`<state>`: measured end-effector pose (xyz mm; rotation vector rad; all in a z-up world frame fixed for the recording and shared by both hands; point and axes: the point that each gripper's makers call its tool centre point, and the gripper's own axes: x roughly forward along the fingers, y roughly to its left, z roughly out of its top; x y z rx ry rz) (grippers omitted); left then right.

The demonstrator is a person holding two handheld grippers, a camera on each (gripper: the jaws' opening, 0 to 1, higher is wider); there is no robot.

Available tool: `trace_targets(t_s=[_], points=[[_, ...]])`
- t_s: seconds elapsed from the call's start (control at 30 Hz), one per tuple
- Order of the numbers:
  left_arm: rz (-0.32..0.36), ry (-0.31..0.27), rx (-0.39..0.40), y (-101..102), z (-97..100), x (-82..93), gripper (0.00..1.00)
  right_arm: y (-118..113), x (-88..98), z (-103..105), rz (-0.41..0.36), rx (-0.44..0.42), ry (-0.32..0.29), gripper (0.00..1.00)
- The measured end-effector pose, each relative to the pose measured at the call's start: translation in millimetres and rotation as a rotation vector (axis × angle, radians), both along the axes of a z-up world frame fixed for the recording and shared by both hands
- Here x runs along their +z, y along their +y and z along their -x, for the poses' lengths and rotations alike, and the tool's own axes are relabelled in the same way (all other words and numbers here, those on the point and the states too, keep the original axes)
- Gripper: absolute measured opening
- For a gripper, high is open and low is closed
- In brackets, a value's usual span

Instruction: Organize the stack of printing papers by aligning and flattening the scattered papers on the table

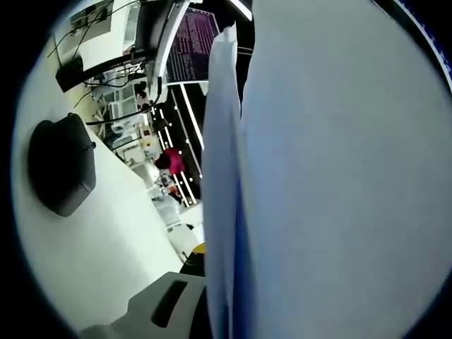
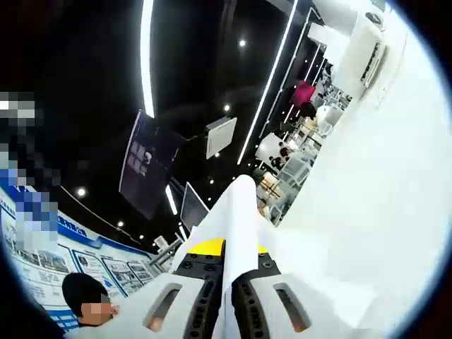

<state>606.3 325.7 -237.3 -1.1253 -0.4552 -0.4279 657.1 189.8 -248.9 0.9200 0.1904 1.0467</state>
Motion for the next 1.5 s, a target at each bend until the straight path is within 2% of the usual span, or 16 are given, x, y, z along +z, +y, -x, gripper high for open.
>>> trace_targets(t_s=[0.1,0.23,0.27,0.43,0.67,0.73,0.87,1.07,1.23,1.43,1.5], points=[[0.004,0.001,0.0,0.4,0.0,-0.2,0.18,-0.7,1.5,3.9,-0.008,0.005,0.004,0.0],[0.043,-0.014,-0.027,1.9,0.4,1.6,0.3,-1.1,0.4,10.4,0.007,0.013,-0.007,0.0],[0.046,-0.015,-0.025,2.3,0.7,1.6,0.31,-0.6,0.4,11.8,0.009,0.015,-0.009,0.0],[0.048,-0.013,-0.017,2.7,1.0,2.0,0.31,1.9,1.5,19.7,0.032,0.028,-0.047,0.0],[0.051,-0.011,-0.021,2.0,0.4,1.6,0.33,-6.9,-1.2,6.0,0.045,-0.022,-0.047,0.0],[0.049,-0.011,-0.02,2.1,0.2,1.5,0.33,-3.7,-1.9,9.3,0.043,0.01,-0.042,0.0],[0.051,-0.012,-0.02,2.8,0.0,1.5,0.33,8.1,-1.0,24.7,0.067,0.094,-0.081,0.0],[0.048,-0.012,-0.018,2.8,0.2,1.7,0.33,19.2,-1.8,38.7,0.116,0.127,-0.134,0.0],[0.05,-0.01,-0.016,3.7,0.1,1.5,0.32,22.8,-4.6,46.9,0.133,0.125,-0.132,0.0],[0.047,-0.005,-0.005,5.2,-0.8,1.0,0.3,29.3,-9.3,56.7,0.15,0.126,-0.104,0.0],[0.055,-0.001,-0.004,6.2,-1.2,0.4,0.27,28.9,-12.3,53.8,0.151,0.136,-0.088,0.0]])
